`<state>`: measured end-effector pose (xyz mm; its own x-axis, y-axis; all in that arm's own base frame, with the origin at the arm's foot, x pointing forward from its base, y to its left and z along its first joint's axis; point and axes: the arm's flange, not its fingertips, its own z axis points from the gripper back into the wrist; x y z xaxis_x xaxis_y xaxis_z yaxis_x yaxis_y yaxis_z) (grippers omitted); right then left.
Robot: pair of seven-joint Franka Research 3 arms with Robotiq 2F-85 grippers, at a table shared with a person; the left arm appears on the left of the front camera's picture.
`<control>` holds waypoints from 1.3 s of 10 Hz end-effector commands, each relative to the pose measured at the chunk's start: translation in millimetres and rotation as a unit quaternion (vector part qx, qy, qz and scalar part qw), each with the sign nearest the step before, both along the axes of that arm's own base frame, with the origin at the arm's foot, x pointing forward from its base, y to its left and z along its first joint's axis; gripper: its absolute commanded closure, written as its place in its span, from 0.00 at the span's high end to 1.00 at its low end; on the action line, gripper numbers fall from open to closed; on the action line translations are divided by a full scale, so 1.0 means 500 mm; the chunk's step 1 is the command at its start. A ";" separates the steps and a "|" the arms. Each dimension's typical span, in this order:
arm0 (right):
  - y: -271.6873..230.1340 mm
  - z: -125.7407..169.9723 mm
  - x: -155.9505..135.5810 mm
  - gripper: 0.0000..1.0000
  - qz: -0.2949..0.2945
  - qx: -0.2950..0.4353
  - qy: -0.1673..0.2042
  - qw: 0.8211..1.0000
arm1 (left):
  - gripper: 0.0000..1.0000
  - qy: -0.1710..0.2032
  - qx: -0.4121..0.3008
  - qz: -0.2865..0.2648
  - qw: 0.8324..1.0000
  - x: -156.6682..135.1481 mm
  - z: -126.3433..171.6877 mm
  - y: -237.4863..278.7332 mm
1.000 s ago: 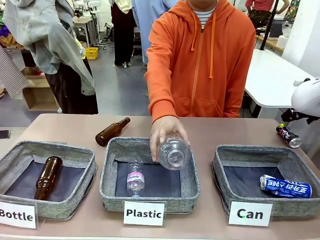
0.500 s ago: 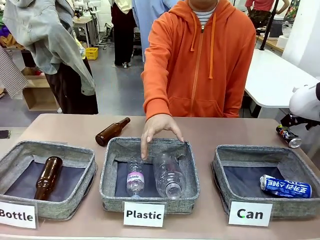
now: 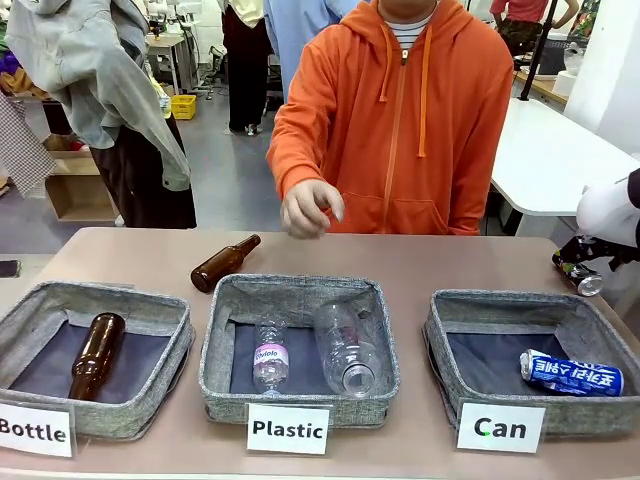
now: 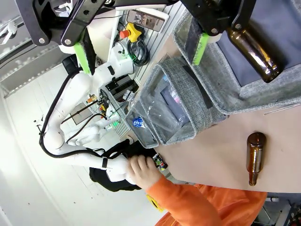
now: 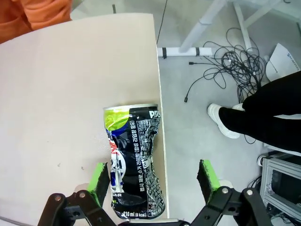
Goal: Sort the can waste into the basket.
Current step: Pick up the can waste from the table and place it in the right Fabric basket.
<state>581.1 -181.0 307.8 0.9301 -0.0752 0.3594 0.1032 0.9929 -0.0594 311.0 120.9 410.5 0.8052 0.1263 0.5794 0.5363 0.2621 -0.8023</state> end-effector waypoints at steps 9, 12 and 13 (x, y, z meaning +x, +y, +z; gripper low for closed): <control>-0.023 -0.023 0.018 0.00 0.014 0.021 0.026 0.999 | 1.00 0.000 -0.002 0.003 1.000 -0.004 0.004 -0.007; -0.021 -0.014 0.015 0.00 0.014 0.012 0.023 1.000 | 1.00 0.000 -0.002 0.003 1.000 -0.004 0.004 -0.007; -0.020 -0.009 0.012 0.00 0.014 0.012 0.021 1.000 | 1.00 0.000 -0.002 0.003 1.000 -0.004 0.004 -0.007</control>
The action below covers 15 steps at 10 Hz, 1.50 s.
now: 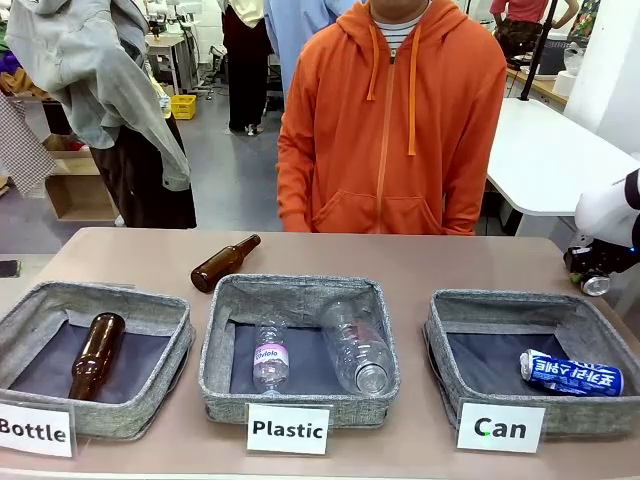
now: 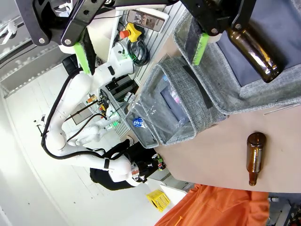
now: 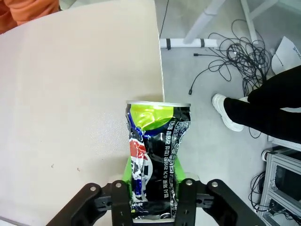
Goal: Sort the can waste into the basket.
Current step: Pick up the can waste from the table and place it in the right Fabric basket.
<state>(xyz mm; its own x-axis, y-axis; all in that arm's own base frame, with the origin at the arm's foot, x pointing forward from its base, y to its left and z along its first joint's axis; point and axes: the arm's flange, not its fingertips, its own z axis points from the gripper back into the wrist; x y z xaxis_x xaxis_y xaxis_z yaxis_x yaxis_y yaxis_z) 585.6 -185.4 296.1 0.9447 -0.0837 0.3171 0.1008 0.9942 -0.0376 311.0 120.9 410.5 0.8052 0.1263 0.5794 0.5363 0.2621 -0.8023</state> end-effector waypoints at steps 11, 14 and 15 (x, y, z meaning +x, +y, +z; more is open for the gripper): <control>0.194 0.537 -0.431 0.00 0.352 -0.004 -0.050 0.935 | 1.00 0.000 -0.002 0.003 1.000 -0.004 0.004 -0.007; 0.320 0.495 -0.477 0.00 0.584 0.035 0.018 0.811 | 1.00 0.000 -0.002 0.003 1.000 -0.004 0.004 -0.007; 0.355 0.461 -0.474 0.00 0.640 0.046 0.051 0.765 | 1.00 0.000 -0.002 0.003 1.000 -0.004 0.004 -0.007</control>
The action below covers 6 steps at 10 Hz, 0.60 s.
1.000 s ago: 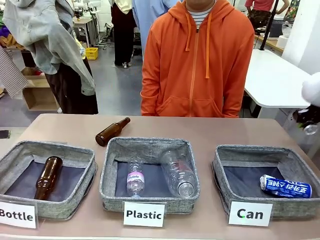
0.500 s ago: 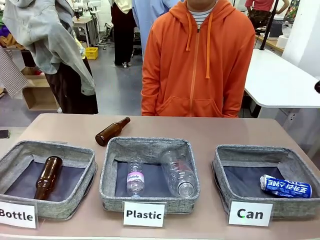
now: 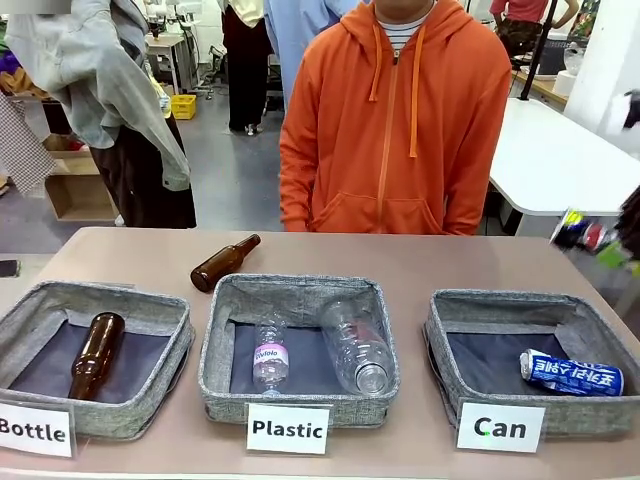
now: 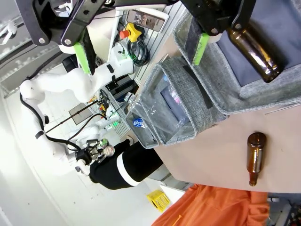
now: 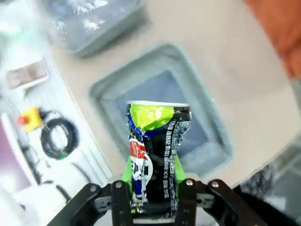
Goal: Sort the can waste into the basket.
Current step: Pick up the can waste from the table and place it in the right Fabric basket.
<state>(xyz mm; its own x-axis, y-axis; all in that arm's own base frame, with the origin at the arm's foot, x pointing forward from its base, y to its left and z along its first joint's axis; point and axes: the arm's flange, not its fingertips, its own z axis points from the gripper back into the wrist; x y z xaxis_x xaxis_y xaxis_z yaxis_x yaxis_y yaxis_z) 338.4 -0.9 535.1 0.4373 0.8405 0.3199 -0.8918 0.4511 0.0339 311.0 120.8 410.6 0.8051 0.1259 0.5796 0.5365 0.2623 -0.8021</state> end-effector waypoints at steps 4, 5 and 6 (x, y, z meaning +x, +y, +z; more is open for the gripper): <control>0.019 -0.083 0.053 0.00 0.143 0.046 0.018 0.989 | 1.00 0.000 -0.002 0.003 1.000 -0.004 0.003 -0.006; 0.016 -0.083 0.057 0.00 0.136 0.048 0.015 0.989 | 1.00 0.000 -0.002 0.003 1.000 -0.004 0.003 -0.006; 0.015 -0.087 0.062 0.77 0.137 0.054 0.020 0.989 | 1.00 0.000 -0.002 0.003 1.000 -0.004 0.003 -0.006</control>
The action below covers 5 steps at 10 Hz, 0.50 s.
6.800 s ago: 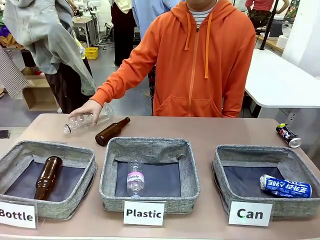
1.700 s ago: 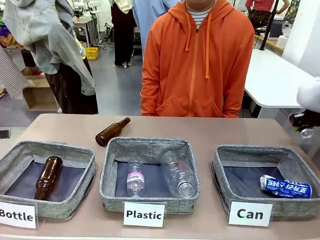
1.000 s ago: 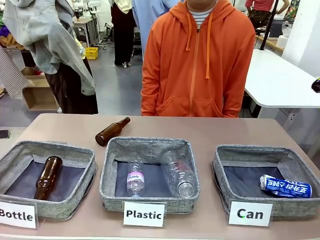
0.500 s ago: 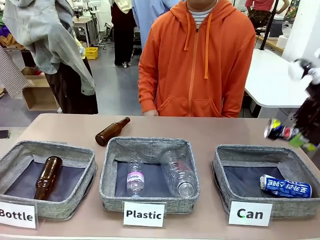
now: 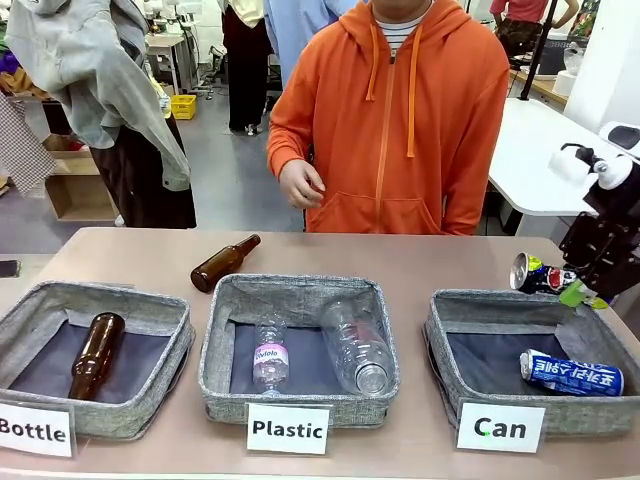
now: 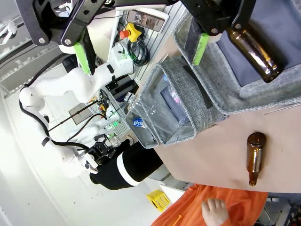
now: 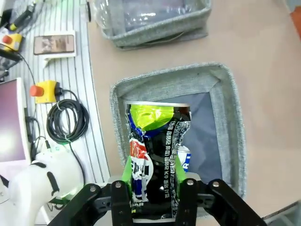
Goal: Sort the can waste into the basket.
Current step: Pick up the can waste from the table and place it in the right Fabric basket.
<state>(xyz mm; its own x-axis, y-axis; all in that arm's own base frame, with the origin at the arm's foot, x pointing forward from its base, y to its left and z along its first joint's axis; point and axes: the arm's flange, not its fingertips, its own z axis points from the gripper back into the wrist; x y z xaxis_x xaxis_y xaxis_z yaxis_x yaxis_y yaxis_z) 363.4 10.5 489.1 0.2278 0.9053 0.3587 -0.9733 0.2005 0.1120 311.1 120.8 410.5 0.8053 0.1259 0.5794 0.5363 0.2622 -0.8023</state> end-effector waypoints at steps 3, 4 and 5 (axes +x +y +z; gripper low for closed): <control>-0.008 0.002 0.017 1.00 -0.011 0.012 -0.014 1.000 | 1.00 0.000 -0.002 0.003 1.000 -0.004 0.004 -0.006; -0.010 0.005 0.019 1.00 -0.021 0.016 -0.017 1.000 | 1.00 0.000 -0.002 0.003 1.000 -0.004 0.004 -0.006; -0.012 0.005 0.024 1.00 -0.046 0.017 -0.028 0.998 | 1.00 0.000 -0.002 0.003 1.000 -0.004 0.004 -0.006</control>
